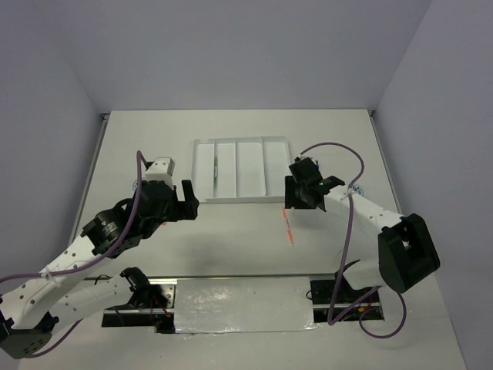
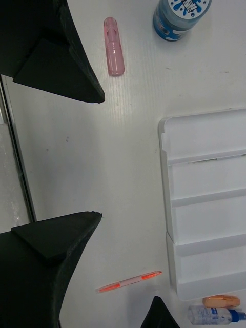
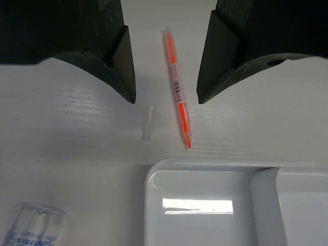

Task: Sort the stationery into containers
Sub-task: Pick up the pen cap from the center of the board.

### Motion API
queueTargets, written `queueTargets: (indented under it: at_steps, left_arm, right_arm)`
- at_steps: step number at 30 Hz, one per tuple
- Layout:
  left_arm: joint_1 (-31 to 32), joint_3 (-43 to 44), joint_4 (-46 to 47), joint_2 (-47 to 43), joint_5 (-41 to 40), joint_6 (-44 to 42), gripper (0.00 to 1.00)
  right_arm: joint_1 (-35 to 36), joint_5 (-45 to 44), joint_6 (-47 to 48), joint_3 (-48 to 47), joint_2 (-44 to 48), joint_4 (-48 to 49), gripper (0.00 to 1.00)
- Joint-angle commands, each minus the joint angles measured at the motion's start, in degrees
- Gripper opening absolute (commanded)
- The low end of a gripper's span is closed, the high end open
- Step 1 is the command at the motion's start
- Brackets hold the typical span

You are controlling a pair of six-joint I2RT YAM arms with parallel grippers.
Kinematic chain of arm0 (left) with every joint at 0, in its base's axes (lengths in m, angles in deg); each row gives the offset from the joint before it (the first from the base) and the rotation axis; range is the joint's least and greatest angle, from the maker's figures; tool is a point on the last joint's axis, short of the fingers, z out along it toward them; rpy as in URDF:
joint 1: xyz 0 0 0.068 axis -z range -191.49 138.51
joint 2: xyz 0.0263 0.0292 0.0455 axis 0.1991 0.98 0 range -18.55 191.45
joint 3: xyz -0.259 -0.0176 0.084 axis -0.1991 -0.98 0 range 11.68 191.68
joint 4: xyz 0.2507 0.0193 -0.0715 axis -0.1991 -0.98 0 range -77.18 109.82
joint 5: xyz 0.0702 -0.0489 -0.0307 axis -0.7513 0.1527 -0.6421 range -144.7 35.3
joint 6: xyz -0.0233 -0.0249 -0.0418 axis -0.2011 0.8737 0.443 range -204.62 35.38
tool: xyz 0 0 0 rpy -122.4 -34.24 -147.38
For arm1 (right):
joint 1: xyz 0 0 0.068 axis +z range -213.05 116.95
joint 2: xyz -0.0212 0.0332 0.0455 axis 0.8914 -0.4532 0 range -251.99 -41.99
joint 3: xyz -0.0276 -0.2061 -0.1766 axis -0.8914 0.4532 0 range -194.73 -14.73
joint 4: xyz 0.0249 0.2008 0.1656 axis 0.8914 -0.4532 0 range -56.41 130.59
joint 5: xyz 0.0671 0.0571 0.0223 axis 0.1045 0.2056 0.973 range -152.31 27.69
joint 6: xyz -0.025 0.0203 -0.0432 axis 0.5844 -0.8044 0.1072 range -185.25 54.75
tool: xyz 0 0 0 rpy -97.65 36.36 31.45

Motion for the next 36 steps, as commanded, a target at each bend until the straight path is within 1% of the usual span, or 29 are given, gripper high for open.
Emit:
queueTargets:
  at_steps: [1, 3, 7, 11, 14, 18, 21, 23, 26, 27, 30, 31, 33, 34, 36]
  left_arm:
    - [0.1, 0.0, 1.7, 0.6, 1.3, 0.0, 0.99]
    - [0.1, 0.0, 1.5, 0.7, 1.5, 0.0, 0.99]
    - [0.1, -0.6, 0.9, 0.0, 1.2, 0.0, 0.99]
    - [0.2, -0.7, 1.3, 0.6, 1.5, -0.2, 0.99]
    - [0.1, -0.6, 1.4, 1.7, 1.9, -0.5, 0.99]
    - [0.1, -0.6, 1.7, 2.4, 2.2, -0.6, 0.99]
    - [0.1, -0.6, 1.5, 2.1, 2.0, -0.5, 0.99]
    - [0.1, -0.6, 1.6, 2.1, 2.0, -0.5, 0.99]
    - [0.1, -0.2, 1.6, 2.3, 2.3, -0.6, 0.99]
    - [0.1, -0.2, 1.5, 2.5, 2.6, -0.7, 0.99]
    - [0.2, -0.2, 2.3, 2.6, 3.4, -0.8, 0.99]
    - [0.1, -0.4, 2.8, 2.6, 4.8, -0.9, 0.99]
    - [0.1, -0.9, 5.9, 2.9, 7.2, -1.0, 0.99]
    - [0.1, -1.5, 7.2, 3.3, 10.0, -0.7, 0.99]
    - [0.2, -2.1, 11.1, 5.3, 12.7, 0.8, 0.99]
  right_arm:
    - [-1.6, 2.6, 1.9, 0.1, -2.6, 2.5, 0.57]
    - [-1.7, 2.6, 2.3, -0.5, -5.6, 2.5, 0.56]
    - [-2.0, 2.2, 2.4, -0.4, -8.7, 3.7, 0.52]
    - [-2.1, 0.8, 2.1, -0.6, -11.6, 4.4, 0.5]
    - [-2.2, 0.6, 2.6, -1.2, -12.6, 4.6, 0.49]
    - [-2.5, 0.6, 2.9, -1.6, -13.9, 4.4, 0.42]
    - [-2.6, 0.8, 3.1, -1.2, -14.6, 4.7, 0.4]
    - [-2.8, 2.4, 3.3, -1.1, -14.9, 5.1, 0.36]
    - [-2.7, 2.9, 3.3, -1.0, -15.4, 5.1, 0.27]
    - [-2.9, 3.7, 3.4, -0.9, -15.4, 5.1, 0.21]
    - [-2.8, 4.6, 3.9, -0.4, -14.5, 5.1, 0.13]
    - [-2.8, 4.7, 4.0, -0.1, -13.4, 5.1, 0.12]
    - [-2.7, 4.5, 4.0, 0.4, -11.6, 4.7, 0.05]
    - [-2.8, 4.3, 3.8, 0.9, -10.5, 4.7, 0.03]
    - [-2.8, 3.4, 3.5, 1.1, -6.4, 3.5, 0.03]
